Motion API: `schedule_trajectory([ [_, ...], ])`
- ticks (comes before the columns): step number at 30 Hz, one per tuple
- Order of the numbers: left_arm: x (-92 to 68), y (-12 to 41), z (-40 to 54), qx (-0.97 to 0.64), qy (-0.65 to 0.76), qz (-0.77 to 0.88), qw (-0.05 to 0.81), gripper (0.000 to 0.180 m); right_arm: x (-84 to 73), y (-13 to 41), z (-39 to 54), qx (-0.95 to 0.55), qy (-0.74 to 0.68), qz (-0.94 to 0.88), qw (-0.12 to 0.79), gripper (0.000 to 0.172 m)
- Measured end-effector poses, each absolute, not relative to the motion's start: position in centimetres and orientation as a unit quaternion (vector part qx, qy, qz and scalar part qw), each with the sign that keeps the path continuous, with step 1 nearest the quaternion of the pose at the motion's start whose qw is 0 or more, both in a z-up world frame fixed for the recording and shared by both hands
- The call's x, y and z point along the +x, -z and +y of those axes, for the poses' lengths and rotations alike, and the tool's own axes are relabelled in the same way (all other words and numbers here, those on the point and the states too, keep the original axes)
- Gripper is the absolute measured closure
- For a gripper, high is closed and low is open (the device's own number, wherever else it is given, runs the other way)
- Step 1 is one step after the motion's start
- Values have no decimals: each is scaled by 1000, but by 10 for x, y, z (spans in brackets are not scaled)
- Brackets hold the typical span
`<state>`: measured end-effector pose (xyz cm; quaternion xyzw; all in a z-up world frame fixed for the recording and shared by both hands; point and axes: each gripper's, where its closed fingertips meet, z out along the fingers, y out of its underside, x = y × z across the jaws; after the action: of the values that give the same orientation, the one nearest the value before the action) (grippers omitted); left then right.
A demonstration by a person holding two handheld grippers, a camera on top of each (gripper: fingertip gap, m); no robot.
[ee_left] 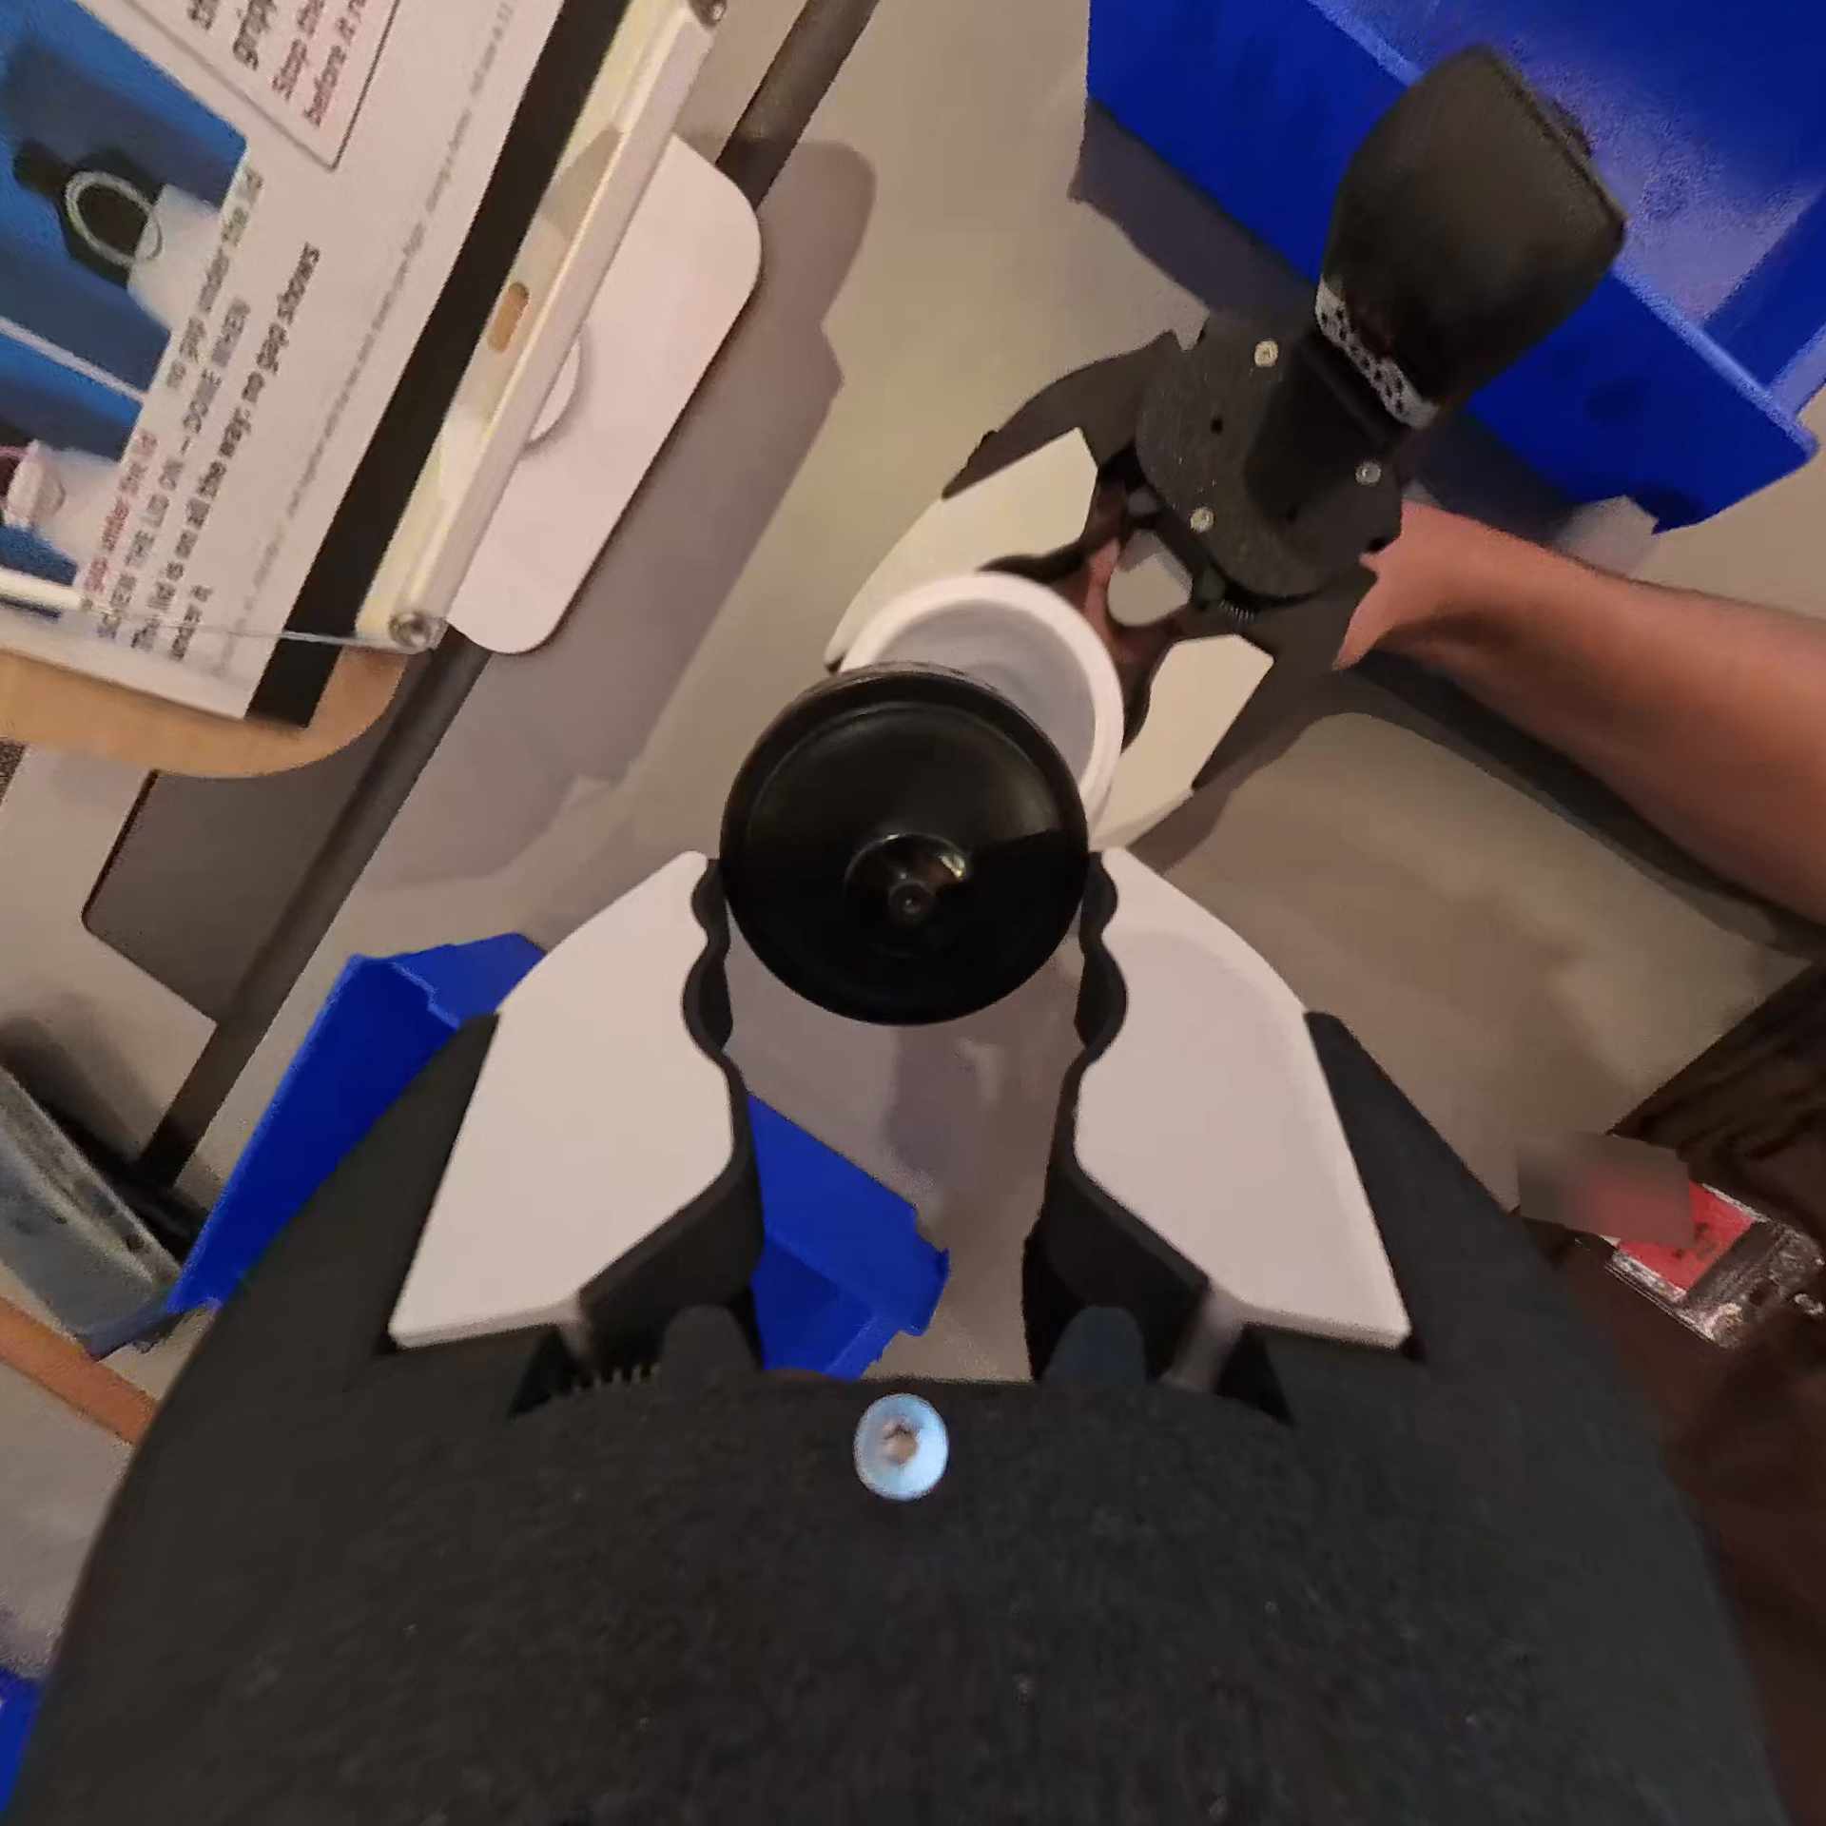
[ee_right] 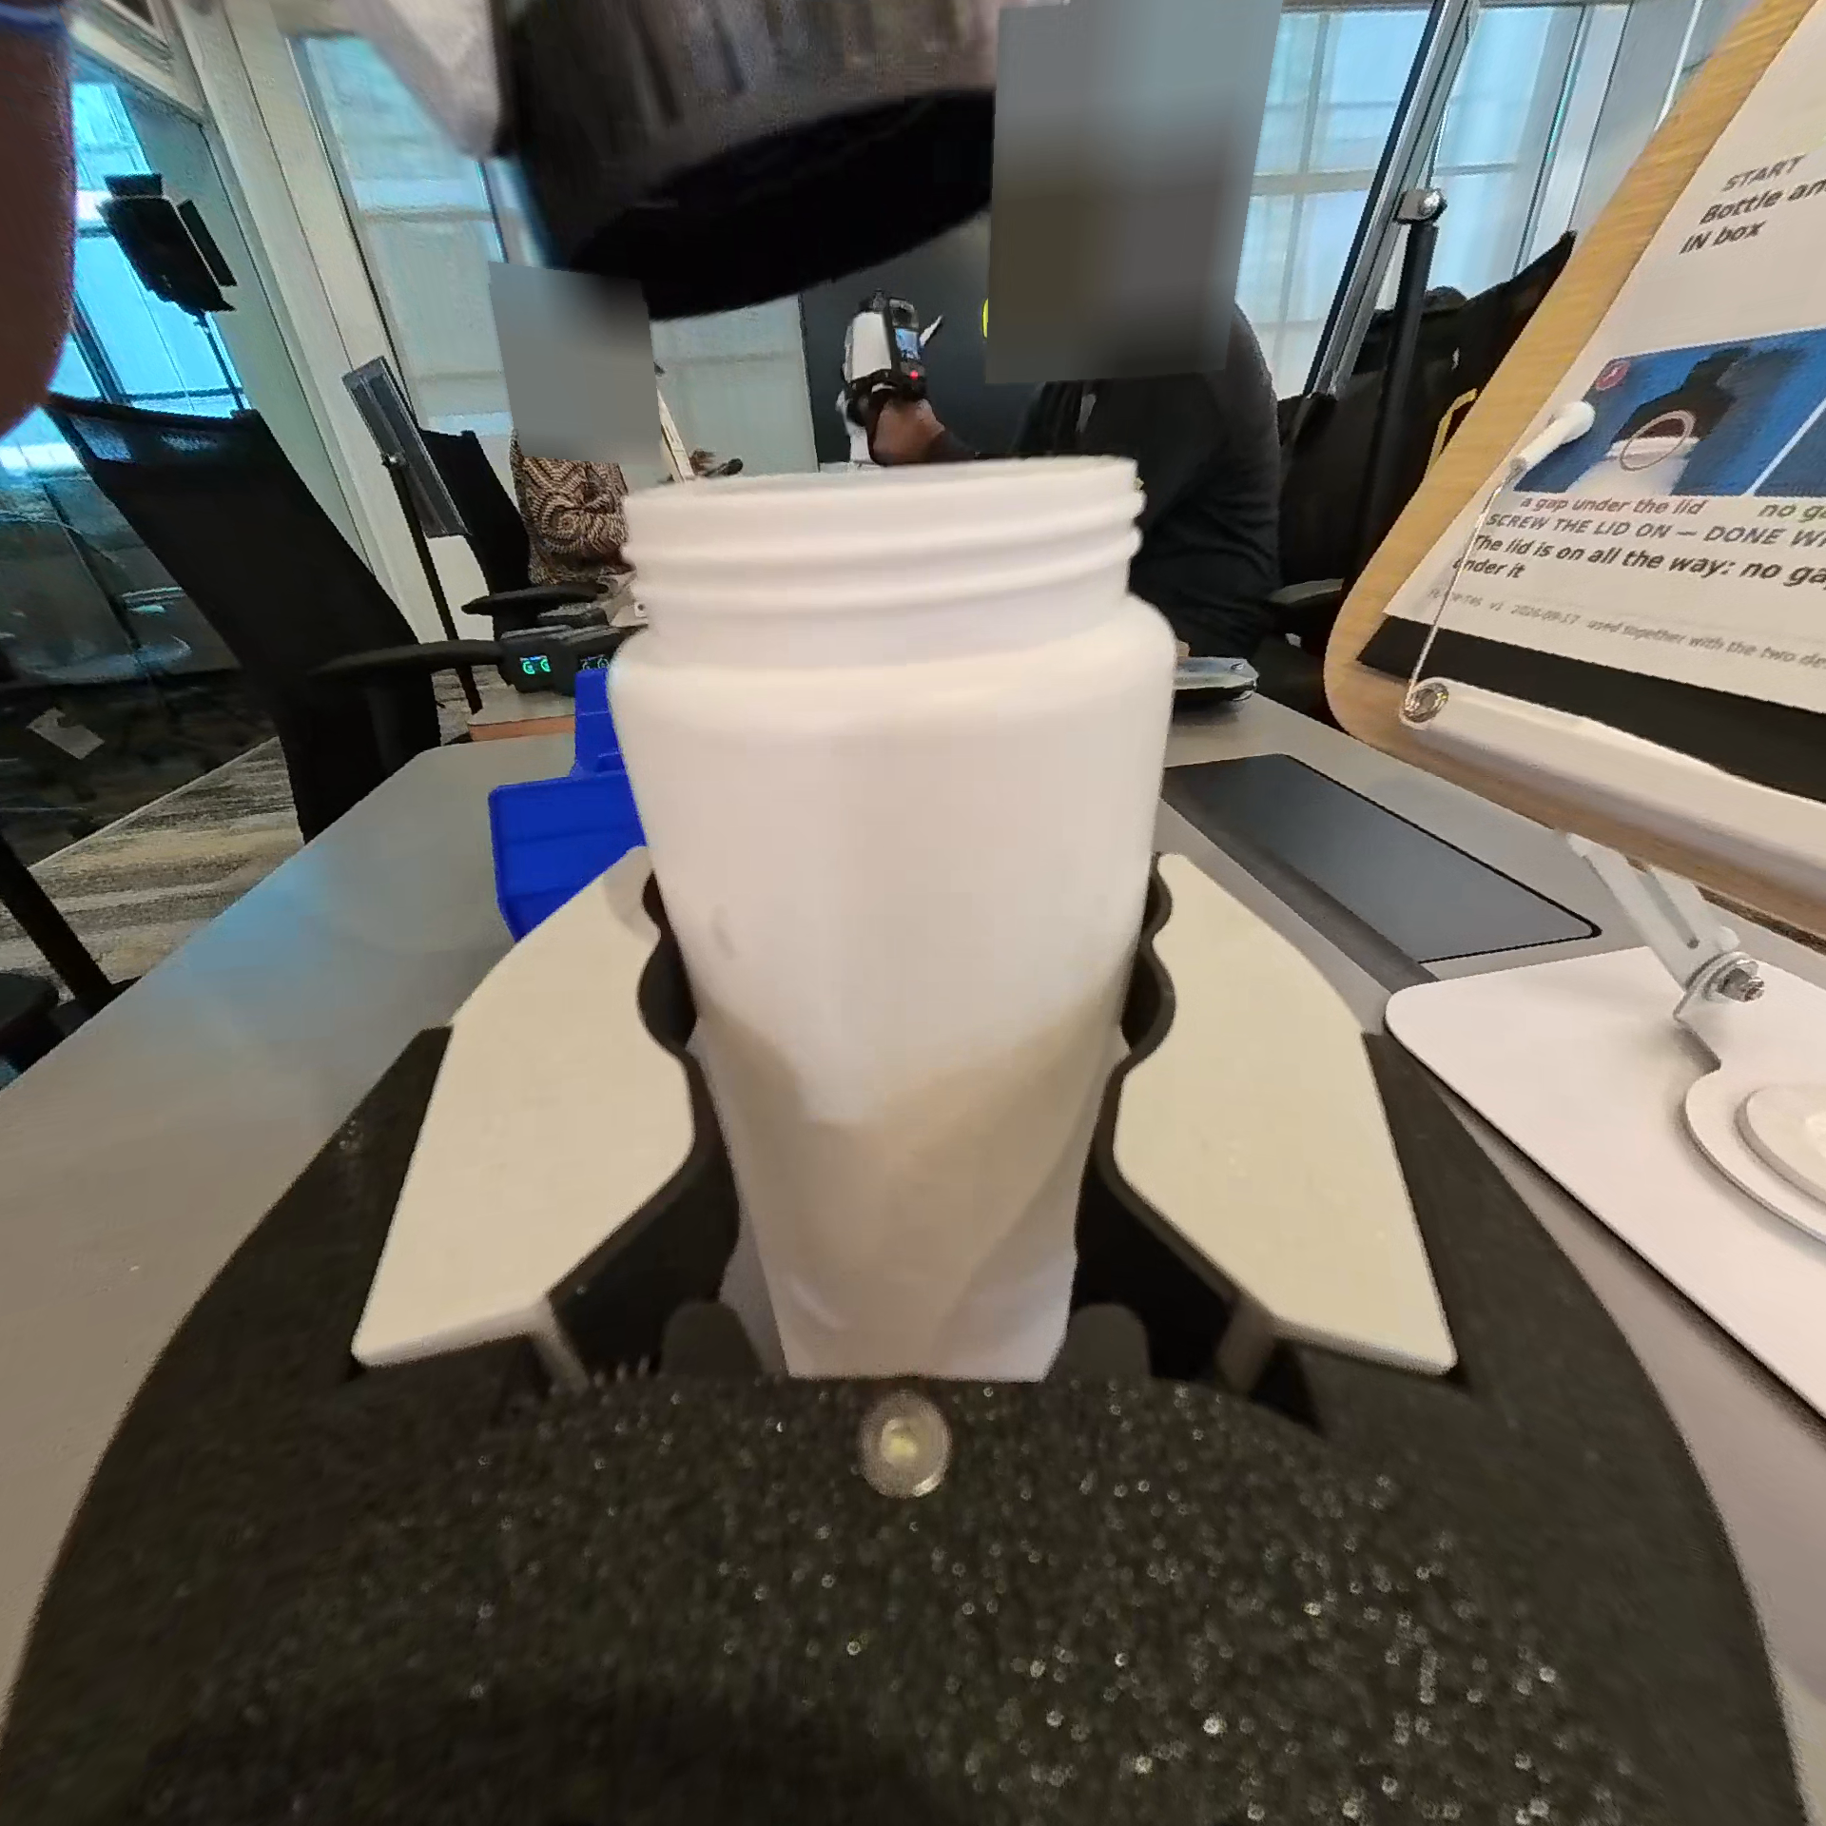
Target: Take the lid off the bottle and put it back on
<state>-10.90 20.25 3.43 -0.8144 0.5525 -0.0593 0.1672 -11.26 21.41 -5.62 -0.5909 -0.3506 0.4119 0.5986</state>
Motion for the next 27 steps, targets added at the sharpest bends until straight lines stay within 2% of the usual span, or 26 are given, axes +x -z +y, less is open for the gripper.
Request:
schedule_trajectory([
  [12, -85, -9, 197, -824, 59, 558, 76, 113, -113, 56, 215, -592, -409, -349, 601, 85],
  [27, -90, -1, 200, -837, 41, 537, 95, 113, -114, 56, 215, -594, -406, -349, 600, 85],
])
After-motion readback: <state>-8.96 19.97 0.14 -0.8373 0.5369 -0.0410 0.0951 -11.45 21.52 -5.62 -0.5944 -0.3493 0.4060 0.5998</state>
